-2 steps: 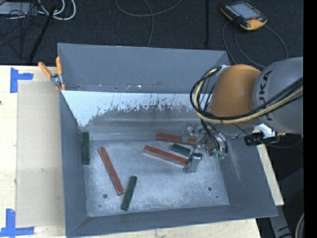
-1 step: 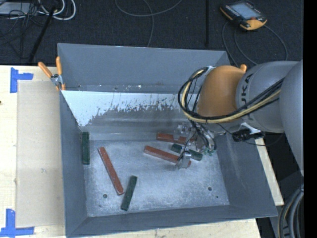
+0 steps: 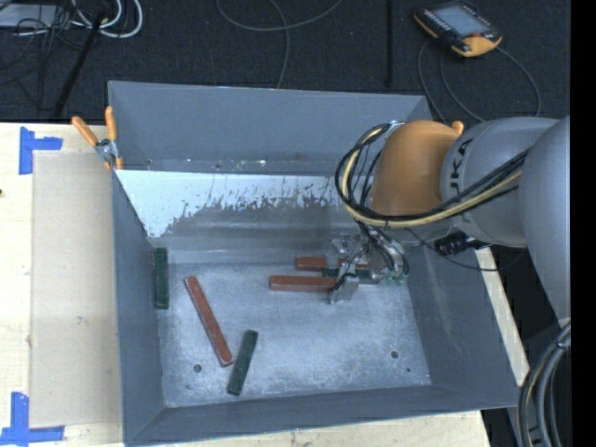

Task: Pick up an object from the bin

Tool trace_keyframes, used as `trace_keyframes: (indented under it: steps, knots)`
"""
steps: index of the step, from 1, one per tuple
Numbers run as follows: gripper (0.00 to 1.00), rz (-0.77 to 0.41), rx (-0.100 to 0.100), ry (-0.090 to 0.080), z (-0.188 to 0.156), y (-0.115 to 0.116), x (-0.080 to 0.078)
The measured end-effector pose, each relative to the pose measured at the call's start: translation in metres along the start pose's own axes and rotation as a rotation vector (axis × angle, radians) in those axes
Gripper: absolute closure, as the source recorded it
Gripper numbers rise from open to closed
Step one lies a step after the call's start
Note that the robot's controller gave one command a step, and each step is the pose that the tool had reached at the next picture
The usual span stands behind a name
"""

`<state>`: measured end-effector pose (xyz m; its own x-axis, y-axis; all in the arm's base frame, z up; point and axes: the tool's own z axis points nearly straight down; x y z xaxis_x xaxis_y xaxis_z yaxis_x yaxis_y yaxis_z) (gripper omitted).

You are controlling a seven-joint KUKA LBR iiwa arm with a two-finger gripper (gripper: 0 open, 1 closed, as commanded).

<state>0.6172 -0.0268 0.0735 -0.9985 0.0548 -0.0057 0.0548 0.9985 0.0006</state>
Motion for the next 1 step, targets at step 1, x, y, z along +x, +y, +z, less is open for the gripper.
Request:
trace_keyframes:
  steps: [1]
  knots:
    - [1.00, 0.000, 0.000, 0.000, 0.0000, 0.0000, 0.0000]
